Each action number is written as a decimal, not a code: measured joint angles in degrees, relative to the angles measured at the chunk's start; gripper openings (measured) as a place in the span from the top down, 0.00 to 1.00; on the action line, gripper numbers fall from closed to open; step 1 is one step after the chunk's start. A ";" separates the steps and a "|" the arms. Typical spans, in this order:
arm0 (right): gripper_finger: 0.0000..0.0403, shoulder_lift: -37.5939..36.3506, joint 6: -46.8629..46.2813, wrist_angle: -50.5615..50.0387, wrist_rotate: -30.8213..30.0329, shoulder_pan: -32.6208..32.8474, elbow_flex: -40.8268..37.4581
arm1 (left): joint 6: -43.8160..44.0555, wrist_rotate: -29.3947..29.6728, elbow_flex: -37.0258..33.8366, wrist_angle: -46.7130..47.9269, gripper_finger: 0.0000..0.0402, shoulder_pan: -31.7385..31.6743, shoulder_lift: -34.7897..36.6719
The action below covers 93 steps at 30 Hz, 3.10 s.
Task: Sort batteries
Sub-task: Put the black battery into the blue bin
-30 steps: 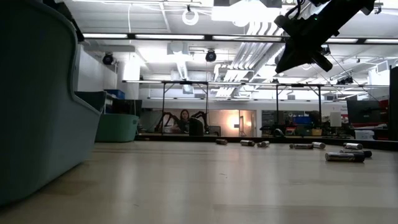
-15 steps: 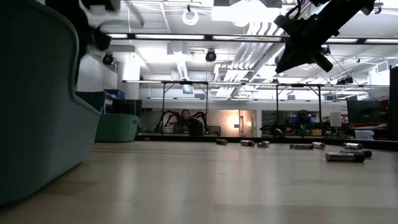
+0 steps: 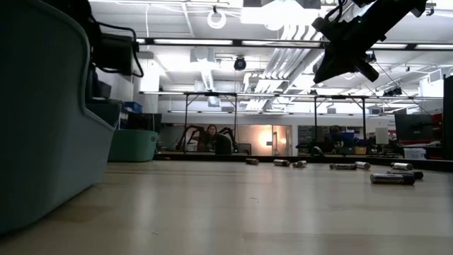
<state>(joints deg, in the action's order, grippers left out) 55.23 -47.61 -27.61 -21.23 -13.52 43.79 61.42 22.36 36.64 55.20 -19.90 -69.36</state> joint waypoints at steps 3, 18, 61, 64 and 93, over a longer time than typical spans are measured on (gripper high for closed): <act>1.00 0.01 0.09 0.00 -0.40 0.00 0.00 | -14.72 -3.05 0.22 0.10 0.50 -2.49 -0.09; 1.00 0.00 0.02 0.00 -0.42 0.02 0.00 | -37.80 -11.51 5.30 5.38 0.50 -13.29 -8.94; 1.00 0.02 -4.94 0.83 1.92 0.07 0.00 | -79.48 -17.59 6.01 4.43 0.98 -18.55 -14.21; 1.00 0.02 -4.94 1.01 1.92 0.07 0.00 | -78.85 -16.82 8.51 4.82 0.98 -18.49 -11.40; 1.00 0.02 -0.96 -0.90 2.16 0.07 0.00 | -31.42 -25.33 14.99 -24.85 0.96 54.53 -3.87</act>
<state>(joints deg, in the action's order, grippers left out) 55.24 -48.57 -28.52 -19.07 -13.45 43.79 30.00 -2.97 51.64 30.35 34.63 -73.22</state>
